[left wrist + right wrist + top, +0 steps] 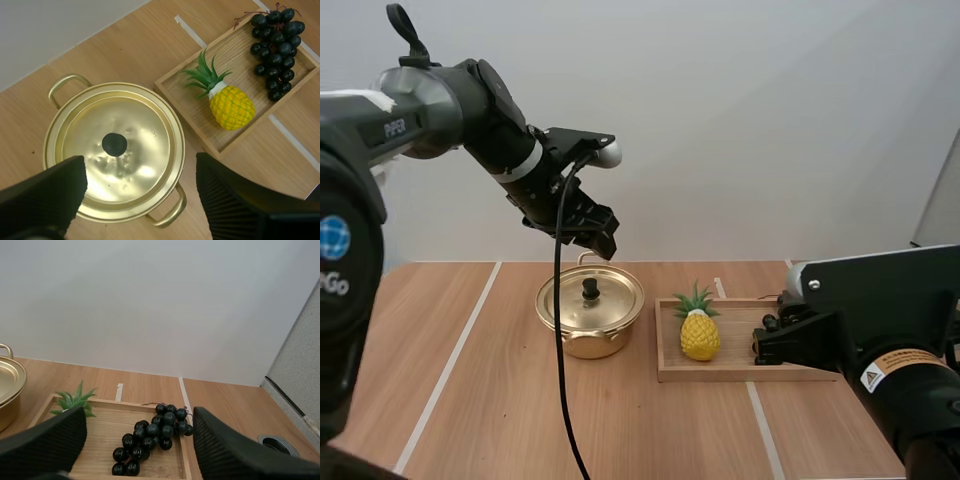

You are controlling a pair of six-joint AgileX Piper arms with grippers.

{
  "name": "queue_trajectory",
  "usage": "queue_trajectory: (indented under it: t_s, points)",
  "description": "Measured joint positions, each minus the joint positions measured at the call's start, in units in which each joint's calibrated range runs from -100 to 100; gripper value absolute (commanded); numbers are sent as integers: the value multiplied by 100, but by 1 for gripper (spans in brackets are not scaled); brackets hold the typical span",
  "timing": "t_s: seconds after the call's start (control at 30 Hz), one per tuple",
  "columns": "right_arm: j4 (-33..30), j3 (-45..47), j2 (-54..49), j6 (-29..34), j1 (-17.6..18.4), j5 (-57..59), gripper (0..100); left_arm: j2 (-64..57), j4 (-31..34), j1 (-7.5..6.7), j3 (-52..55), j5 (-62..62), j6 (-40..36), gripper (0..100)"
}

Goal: Open the pot, put the pineapple inside, and close it

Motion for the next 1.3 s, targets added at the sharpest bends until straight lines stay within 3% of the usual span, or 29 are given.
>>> queue_trajectory:
  t_s: [0.63,1.03,1.3]
  points:
    - [0,0,0,0,-49,0,100,1579,247,0,-425,-6,145,100]
    - [0,0,0,0,-88,0,100,1914,398,0,-425,-457,252,100]
    - [0,0,0,0,-149,0,100,2145,434,-160,-429,-663,275,100]
